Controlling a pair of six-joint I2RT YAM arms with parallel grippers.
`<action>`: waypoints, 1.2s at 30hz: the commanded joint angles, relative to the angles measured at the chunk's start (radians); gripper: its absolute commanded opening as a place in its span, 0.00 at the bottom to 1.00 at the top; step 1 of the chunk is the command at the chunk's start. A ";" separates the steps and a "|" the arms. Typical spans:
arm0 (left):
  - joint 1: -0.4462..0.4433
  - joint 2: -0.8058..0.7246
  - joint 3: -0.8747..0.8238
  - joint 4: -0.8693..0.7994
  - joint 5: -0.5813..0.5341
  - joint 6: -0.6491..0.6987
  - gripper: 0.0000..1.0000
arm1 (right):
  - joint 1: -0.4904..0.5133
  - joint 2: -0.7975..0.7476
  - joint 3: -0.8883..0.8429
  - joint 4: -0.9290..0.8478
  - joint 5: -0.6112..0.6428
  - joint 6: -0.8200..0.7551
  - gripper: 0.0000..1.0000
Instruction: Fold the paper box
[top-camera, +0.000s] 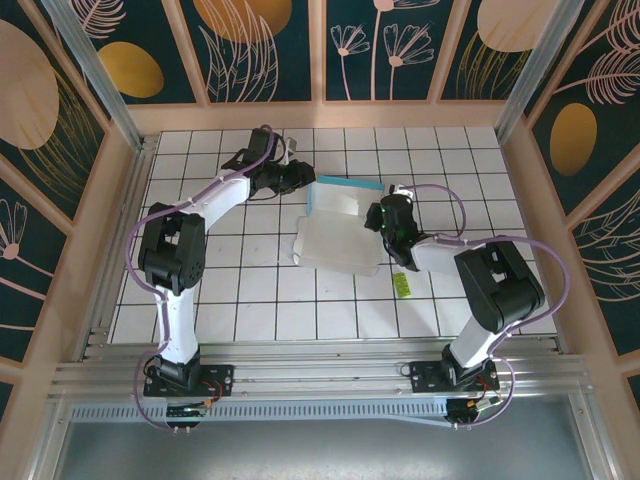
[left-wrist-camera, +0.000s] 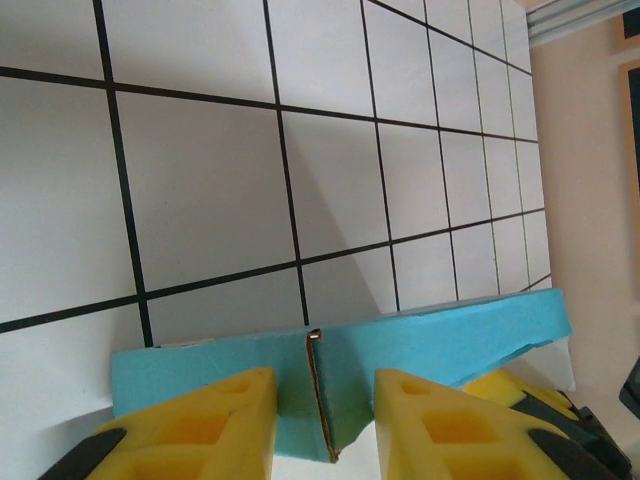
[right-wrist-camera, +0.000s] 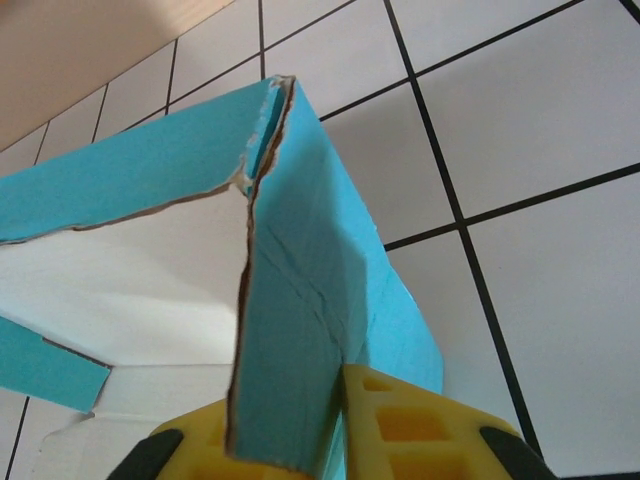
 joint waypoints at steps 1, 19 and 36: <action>-0.016 -0.028 -0.025 0.010 0.061 -0.014 0.31 | 0.015 0.065 -0.014 -0.024 -0.052 0.011 0.18; -0.016 -0.039 -0.060 0.000 0.035 0.011 0.30 | 0.016 -0.093 -0.086 -0.156 -0.023 -0.071 0.45; -0.016 -0.035 -0.042 -0.023 0.011 0.048 0.30 | -0.339 -0.478 -0.085 -0.334 -0.687 -0.708 0.70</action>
